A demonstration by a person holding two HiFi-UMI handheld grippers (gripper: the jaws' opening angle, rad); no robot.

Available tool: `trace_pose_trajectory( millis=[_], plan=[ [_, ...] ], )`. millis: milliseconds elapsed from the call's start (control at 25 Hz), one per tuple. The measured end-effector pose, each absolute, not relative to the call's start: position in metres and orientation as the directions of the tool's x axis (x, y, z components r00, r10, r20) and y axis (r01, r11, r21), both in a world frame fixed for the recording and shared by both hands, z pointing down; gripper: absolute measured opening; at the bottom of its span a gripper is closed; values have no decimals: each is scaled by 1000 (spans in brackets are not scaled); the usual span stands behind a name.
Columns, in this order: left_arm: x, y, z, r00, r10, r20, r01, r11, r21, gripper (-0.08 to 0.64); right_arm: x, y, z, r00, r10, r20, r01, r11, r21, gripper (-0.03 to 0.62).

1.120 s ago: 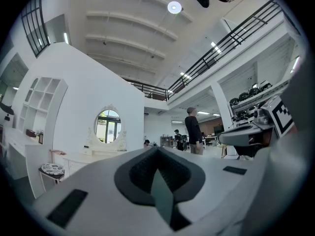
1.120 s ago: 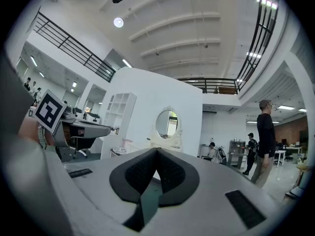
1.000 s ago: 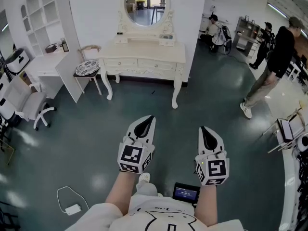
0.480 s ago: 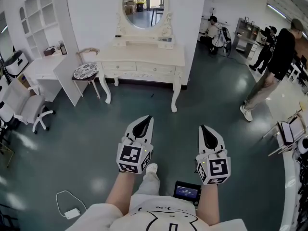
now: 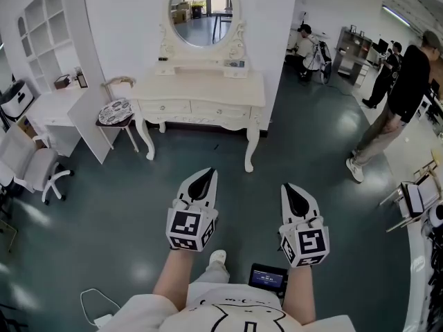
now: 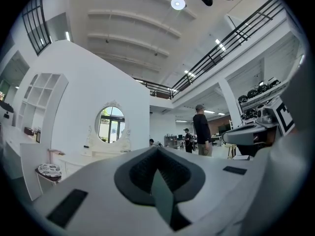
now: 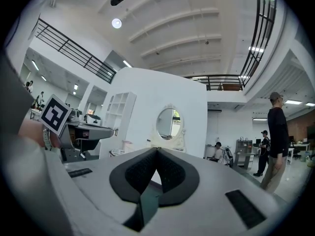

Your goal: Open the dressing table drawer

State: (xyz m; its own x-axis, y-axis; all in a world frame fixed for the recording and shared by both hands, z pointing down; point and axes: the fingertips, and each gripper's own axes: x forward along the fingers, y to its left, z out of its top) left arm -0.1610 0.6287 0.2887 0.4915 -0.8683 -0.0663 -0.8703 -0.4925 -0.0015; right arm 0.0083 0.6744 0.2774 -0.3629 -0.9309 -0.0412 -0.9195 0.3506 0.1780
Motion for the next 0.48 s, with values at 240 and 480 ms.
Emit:
trace_pose_trajectory(
  millis=[240,480],
  plan=[
    [-166,567,293,491,-869,-64,-870,-492,9,12,3,614,283,-362,-932,-30,-920,352,170,12],
    [-178,509,288,487,-871,-66,-872,-489,16,12,-4,557,280,-357,-934,-25,-924,349,156,12]
  ],
)
